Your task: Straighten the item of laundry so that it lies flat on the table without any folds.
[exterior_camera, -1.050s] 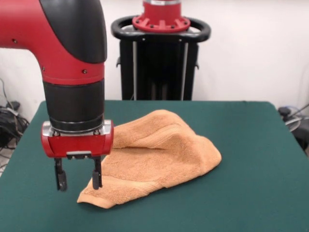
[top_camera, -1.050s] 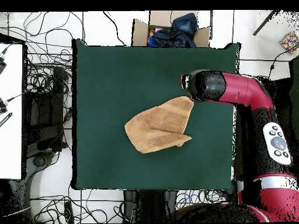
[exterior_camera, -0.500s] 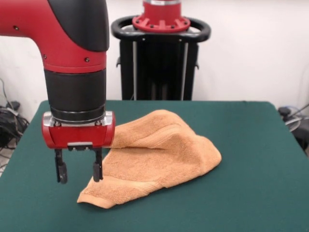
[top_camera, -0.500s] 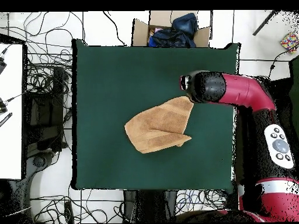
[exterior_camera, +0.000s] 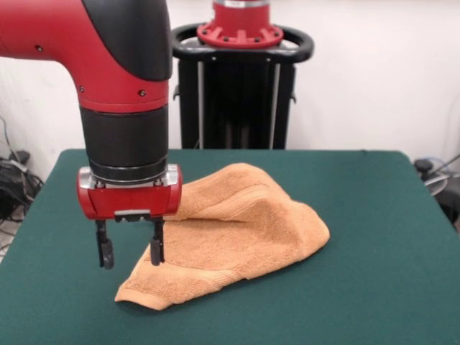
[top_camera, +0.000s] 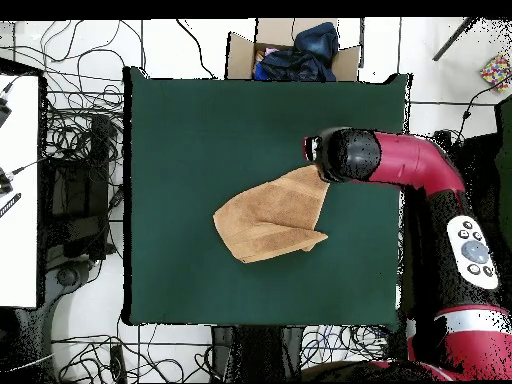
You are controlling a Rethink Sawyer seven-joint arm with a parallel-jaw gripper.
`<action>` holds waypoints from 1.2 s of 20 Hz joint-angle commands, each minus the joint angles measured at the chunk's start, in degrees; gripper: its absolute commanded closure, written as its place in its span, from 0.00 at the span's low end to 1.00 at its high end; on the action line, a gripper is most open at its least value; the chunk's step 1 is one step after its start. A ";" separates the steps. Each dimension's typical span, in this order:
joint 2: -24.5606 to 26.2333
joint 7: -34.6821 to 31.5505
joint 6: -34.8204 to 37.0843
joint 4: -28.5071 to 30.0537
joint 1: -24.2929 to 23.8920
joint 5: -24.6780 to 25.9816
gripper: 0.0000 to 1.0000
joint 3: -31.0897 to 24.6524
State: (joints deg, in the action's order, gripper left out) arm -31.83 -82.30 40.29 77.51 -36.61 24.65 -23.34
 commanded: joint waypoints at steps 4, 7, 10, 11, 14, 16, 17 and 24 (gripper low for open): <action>5.51 4.74 -5.40 4.83 0.14 4.23 0.00 -2.86; 7.07 4.39 -6.77 4.32 0.24 4.51 0.00 -2.60; 8.43 3.52 -8.78 3.79 0.35 4.91 0.00 -2.02; 8.89 3.52 -9.15 3.34 0.40 5.00 0.00 -1.91; 10.03 3.95 -9.90 2.24 0.35 5.15 0.00 -1.71; 10.38 4.43 -9.94 1.49 0.33 5.25 0.00 -1.55; 10.49 4.74 -9.82 1.12 0.31 5.29 0.00 -1.51; 11.00 5.95 -9.26 -0.32 -0.68 6.40 0.00 -2.13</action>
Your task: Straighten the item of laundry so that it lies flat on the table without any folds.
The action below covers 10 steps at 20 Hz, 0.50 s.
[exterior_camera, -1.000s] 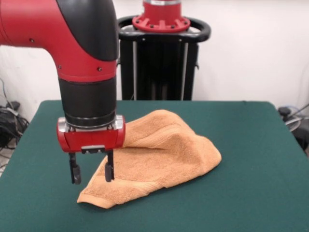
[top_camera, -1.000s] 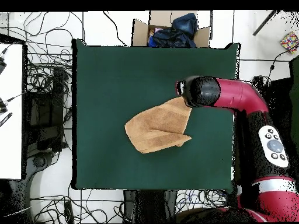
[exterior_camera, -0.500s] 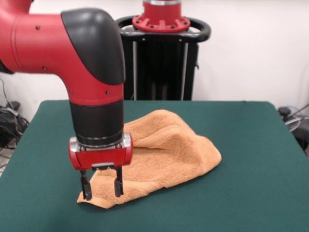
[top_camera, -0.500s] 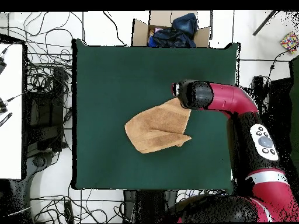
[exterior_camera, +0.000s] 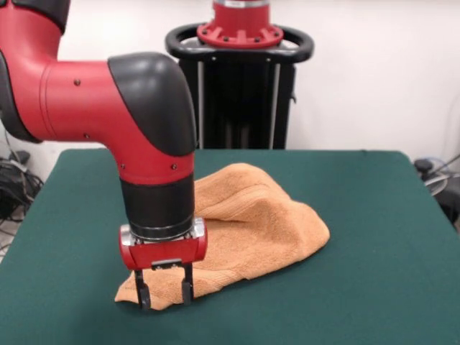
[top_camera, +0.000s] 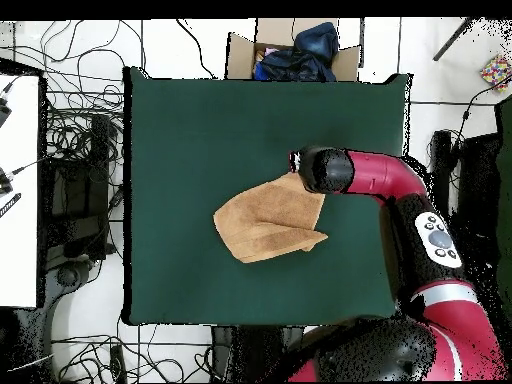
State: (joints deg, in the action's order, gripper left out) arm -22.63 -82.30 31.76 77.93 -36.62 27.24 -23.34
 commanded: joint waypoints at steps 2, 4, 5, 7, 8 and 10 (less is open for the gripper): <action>1.45 6.86 0.13 -0.82 -1.28 4.10 0.00 -2.60; 0.78 7.82 1.22 -0.58 -1.94 4.26 0.00 -2.95; 0.28 8.10 1.71 -0.31 -2.23 4.29 0.00 -3.02; -0.72 8.54 1.86 0.79 -3.10 4.65 0.00 -3.04; -1.07 8.66 2.02 1.02 -3.38 4.80 0.00 -3.08; -1.56 9.07 2.18 1.42 -4.17 5.17 0.00 -3.21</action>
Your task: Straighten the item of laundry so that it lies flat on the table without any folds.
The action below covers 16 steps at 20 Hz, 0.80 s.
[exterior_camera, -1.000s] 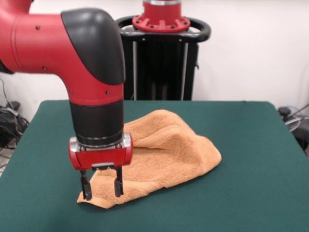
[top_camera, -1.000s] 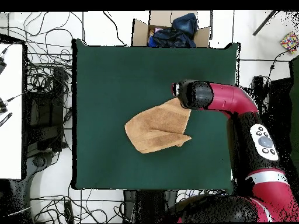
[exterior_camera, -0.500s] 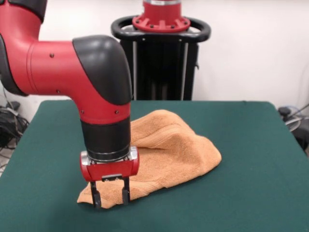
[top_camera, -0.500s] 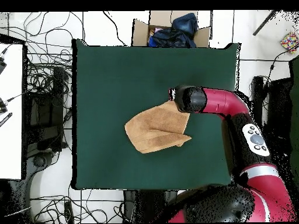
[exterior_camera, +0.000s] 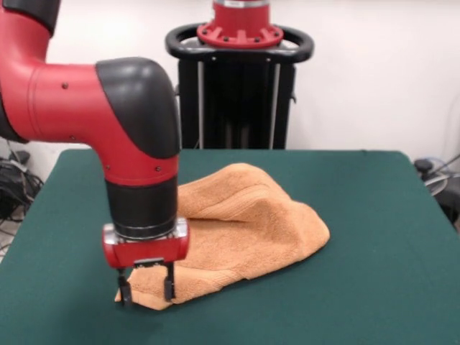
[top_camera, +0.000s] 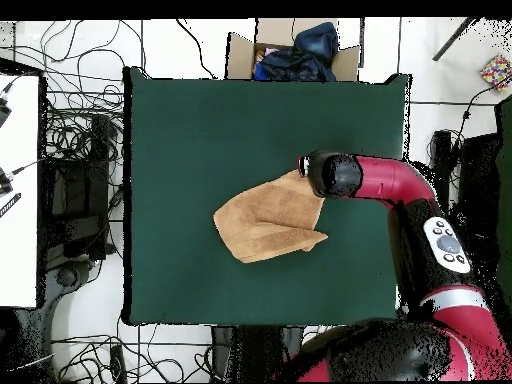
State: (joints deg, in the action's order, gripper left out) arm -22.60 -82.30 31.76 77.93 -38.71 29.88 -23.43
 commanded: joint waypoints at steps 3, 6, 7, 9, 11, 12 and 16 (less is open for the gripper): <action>-1.21 10.45 3.21 0.64 -3.06 2.93 0.00 -3.71; -0.83 11.57 4.76 -0.73 -3.14 2.91 0.00 -4.22; -0.75 11.68 5.10 -1.06 -2.99 2.93 0.00 -4.33; -0.92 11.92 5.22 -0.56 -3.29 3.06 0.00 -4.44; -0.92 11.42 4.75 0.30 -3.34 3.21 0.00 -4.40; -0.91 11.03 4.39 0.85 -3.40 3.30 0.00 -4.31; -0.42 8.72 1.01 3.76 -4.06 4.13 0.00 -3.68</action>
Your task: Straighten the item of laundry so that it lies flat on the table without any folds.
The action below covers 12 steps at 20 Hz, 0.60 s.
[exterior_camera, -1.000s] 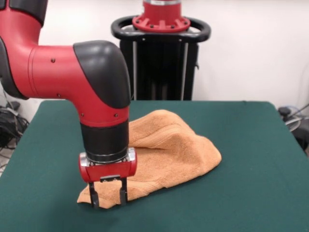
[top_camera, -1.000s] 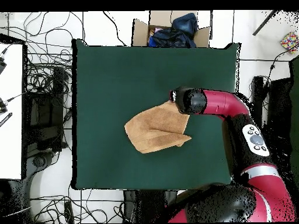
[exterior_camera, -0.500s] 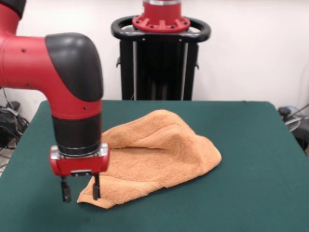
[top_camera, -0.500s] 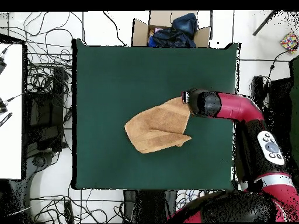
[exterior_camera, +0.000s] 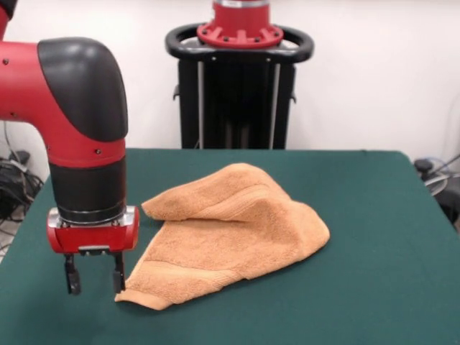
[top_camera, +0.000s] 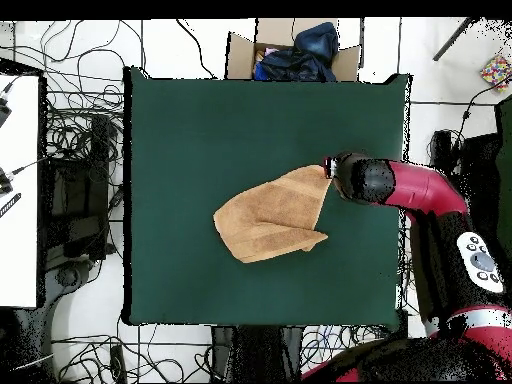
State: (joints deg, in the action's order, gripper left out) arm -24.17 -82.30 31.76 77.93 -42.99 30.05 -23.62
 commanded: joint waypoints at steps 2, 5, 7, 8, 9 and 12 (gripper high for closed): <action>1.02 7.81 0.04 5.16 0.10 4.14 0.00 -3.21; 0.10 6.43 -0.71 7.11 0.17 4.17 0.00 -2.67; -0.15 5.51 -1.49 8.56 0.04 4.31 0.00 -2.27; -0.34 4.92 -1.96 9.19 0.09 4.34 0.00 -2.10; -0.35 4.46 -2.28 9.53 0.19 4.37 0.00 -1.95; -0.21 3.58 -3.05 10.23 0.34 4.58 0.00 -1.60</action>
State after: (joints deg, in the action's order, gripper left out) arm -24.30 -82.30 31.67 82.61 -43.04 30.05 -23.67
